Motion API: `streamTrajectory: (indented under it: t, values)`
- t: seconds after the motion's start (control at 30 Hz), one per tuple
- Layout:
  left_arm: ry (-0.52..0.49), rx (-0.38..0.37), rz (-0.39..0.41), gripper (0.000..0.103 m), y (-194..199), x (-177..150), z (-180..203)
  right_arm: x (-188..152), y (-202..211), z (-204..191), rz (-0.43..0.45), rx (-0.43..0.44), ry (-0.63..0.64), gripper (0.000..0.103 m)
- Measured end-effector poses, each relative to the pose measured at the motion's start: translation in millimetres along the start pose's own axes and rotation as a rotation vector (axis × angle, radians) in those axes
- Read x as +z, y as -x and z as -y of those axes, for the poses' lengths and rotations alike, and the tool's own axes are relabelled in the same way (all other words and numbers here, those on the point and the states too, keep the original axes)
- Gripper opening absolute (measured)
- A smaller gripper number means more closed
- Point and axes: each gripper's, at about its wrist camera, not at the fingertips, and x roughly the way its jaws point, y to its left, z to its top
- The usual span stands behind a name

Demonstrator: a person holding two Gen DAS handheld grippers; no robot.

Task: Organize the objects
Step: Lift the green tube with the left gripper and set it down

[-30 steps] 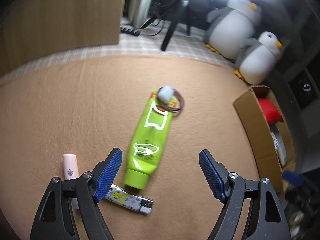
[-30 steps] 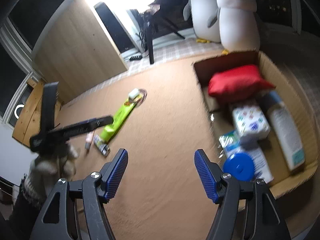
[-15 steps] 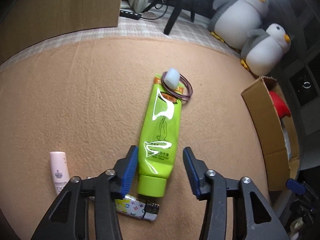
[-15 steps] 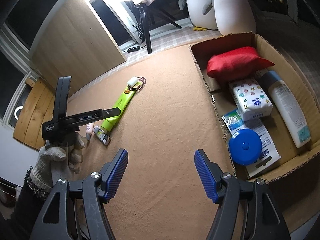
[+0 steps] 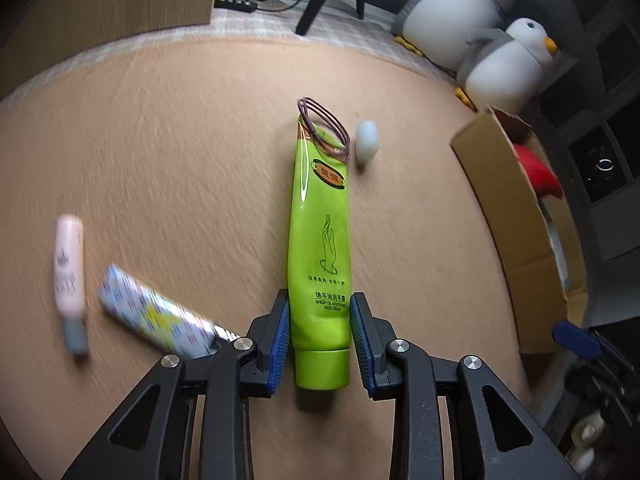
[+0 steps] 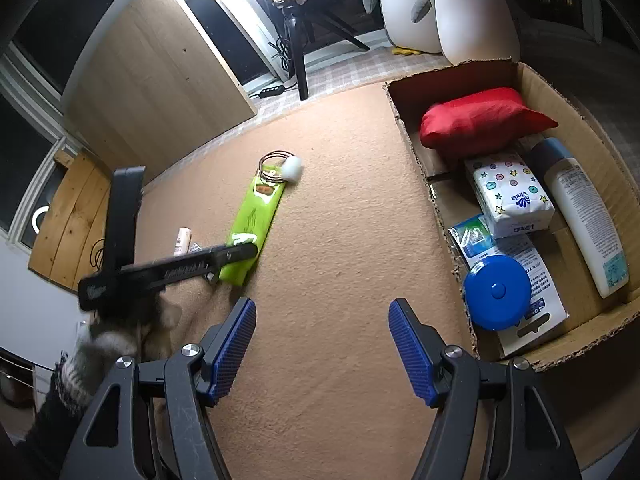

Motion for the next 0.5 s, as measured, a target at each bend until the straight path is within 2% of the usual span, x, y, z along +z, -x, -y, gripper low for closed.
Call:
streamTrajectory:
  t: [0.3,0.5]
  values:
    - [0.053,-0.081,-0.039,0.03,12,-56,11,0,-5,-1,-0.015,0.006,0.004,0.065]
    - [0.044,-0.084,-0.051,0.03,20,-85,24,-1,-13,-8,-0.036,0.016,0.022,0.065]
